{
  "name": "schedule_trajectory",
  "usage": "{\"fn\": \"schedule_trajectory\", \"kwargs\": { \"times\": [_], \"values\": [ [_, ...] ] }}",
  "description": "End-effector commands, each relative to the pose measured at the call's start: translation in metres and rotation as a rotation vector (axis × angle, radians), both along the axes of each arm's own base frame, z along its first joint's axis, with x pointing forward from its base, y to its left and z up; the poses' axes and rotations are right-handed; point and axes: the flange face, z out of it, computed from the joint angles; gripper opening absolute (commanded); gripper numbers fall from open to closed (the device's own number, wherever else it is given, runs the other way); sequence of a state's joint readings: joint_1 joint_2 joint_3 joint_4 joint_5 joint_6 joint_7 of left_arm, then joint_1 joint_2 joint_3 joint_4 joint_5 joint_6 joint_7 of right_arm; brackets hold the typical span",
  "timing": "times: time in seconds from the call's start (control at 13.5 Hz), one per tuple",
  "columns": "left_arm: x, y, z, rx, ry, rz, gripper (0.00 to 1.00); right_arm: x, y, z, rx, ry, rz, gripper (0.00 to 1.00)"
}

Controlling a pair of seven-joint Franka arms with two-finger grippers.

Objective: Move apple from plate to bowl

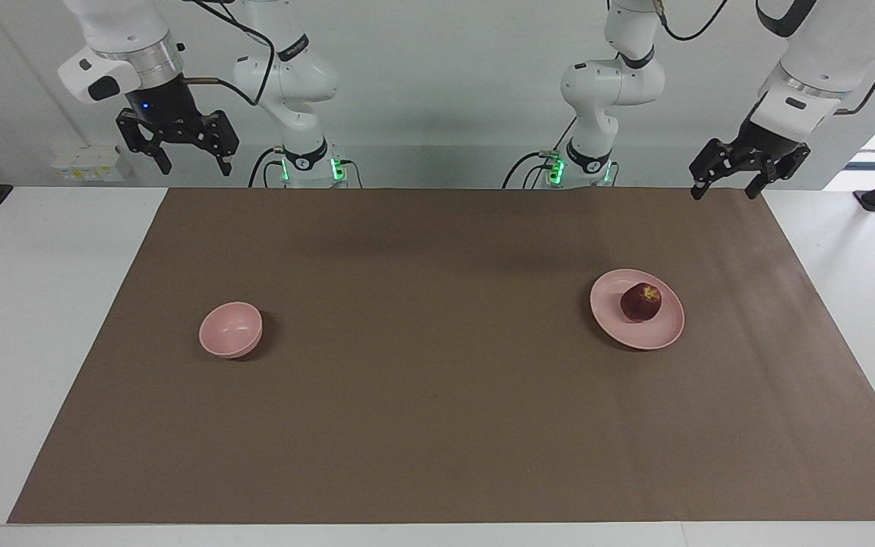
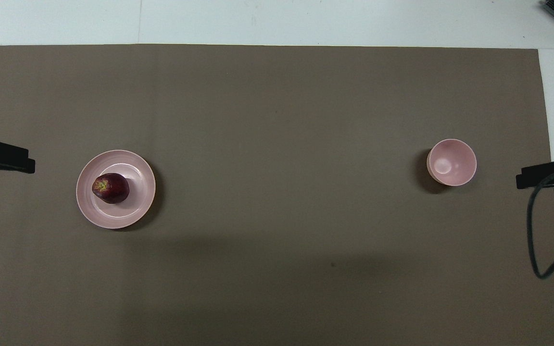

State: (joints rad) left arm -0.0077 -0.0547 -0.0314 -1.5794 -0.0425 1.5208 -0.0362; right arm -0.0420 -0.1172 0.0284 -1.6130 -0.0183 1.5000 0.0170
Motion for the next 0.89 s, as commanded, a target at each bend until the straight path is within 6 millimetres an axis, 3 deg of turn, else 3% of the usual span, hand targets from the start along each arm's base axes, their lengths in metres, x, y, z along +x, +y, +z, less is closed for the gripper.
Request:
{"fn": "schedule_trajectory", "kwargs": {
  "times": [0.0,0.3,0.59,0.82],
  "values": [
    [0.0,-0.002,0.004,-0.011,0.01,-0.002,1.0,-0.006,-0.001,0.0,0.01,0.006,0.014,1.0],
    [0.0,-0.004,0.005,-0.013,0.003,-0.009,1.0,-0.006,-0.001,0.001,0.01,0.004,0.014,1.0],
    [0.001,0.01,0.004,-0.013,0.007,0.015,1.0,-0.006,-0.001,0.0,0.01,0.006,0.014,1.0],
    [0.0,0.01,0.004,-0.013,0.012,0.019,1.0,-0.006,-0.001,0.001,0.01,0.004,0.014,1.0]
  ]
}}
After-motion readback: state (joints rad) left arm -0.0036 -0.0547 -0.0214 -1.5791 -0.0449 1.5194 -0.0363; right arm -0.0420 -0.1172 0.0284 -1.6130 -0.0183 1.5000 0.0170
